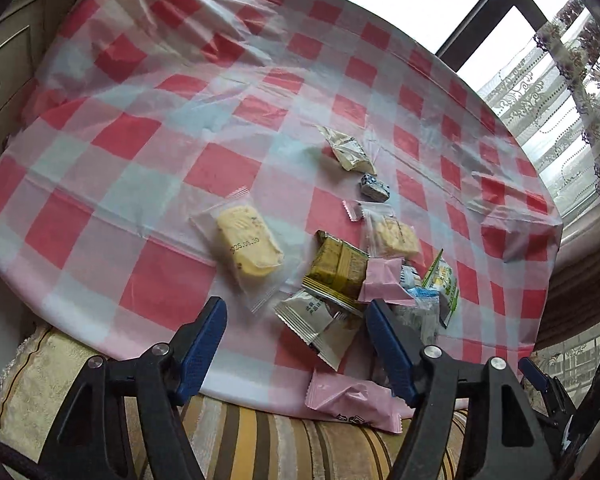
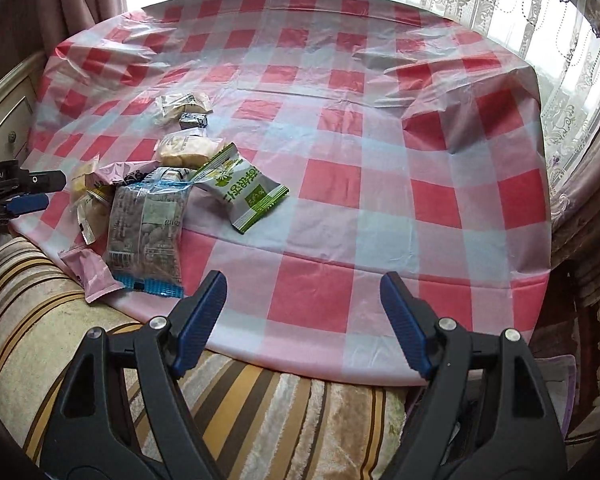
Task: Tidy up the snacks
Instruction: 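Grasp the green-and-white packet with the right tool while the left tool grasps a cookie bag, then carry the green-and-white packet to the white box with the right tool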
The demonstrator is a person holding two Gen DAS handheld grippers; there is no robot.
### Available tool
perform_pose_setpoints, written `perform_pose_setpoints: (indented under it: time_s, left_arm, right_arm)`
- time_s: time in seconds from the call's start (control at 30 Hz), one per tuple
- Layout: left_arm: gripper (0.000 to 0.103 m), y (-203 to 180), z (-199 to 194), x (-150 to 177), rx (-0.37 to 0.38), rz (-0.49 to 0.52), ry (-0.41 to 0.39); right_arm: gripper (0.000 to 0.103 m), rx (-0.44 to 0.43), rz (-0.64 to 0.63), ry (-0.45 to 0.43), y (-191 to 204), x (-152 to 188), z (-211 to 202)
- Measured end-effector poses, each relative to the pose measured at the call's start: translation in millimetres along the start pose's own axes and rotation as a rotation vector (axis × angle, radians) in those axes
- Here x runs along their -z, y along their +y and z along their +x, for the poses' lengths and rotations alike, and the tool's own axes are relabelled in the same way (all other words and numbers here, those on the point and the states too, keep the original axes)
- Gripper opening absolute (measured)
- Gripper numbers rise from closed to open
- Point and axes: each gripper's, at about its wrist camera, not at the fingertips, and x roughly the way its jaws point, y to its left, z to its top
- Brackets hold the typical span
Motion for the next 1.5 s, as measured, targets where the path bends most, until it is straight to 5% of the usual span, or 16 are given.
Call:
perform_pose_setpoints:
  time_s: [0.17, 0.4, 0.83, 1.17, 1.27, 1.4, 1.5]
  left_arm:
    - [0.064, 22.3, 17.2, -11.9, -0.011, -0.087, 0.042]
    - [0.064, 20.2, 40.1, -32.3, -0.069, -0.070, 0.058]
    - [0.046, -17.1, 74.5, -56.4, -0.248, 0.200, 0.007]
    - [0.039, -28.7, 88.4, -72.0, -0.241, 0.271, -0.041]
    - [0.039, -29.4, 89.8, -73.8, -0.229, 0.277, -0.049]
    - [0.039, -28.4, 89.3, -73.4, -0.206, 0.275, -0.057]
    - [0.038, -27.1, 88.8, -72.9, -0.187, 0.271, -0.059]
  right_arm:
    - [0.081, -0.017, -0.019, 0.011, 4.6, -12.8, 16.6]
    - [0.081, -0.046, -0.038, 0.026, 10.8, -33.0, 39.9]
    - [0.081, -0.090, -0.132, 0.062, 31.6, -62.2, 82.0]
    - [0.081, -0.097, -0.134, 0.091, 35.1, -75.7, 112.5]
    - [0.074, -0.121, -0.096, 0.089, 29.6, -78.0, 115.0]
    - [0.047, -0.102, -0.068, 0.069, 26.7, -80.2, 113.1]
    - [0.044, -0.097, -0.057, 0.066, 25.2, -80.5, 113.3]
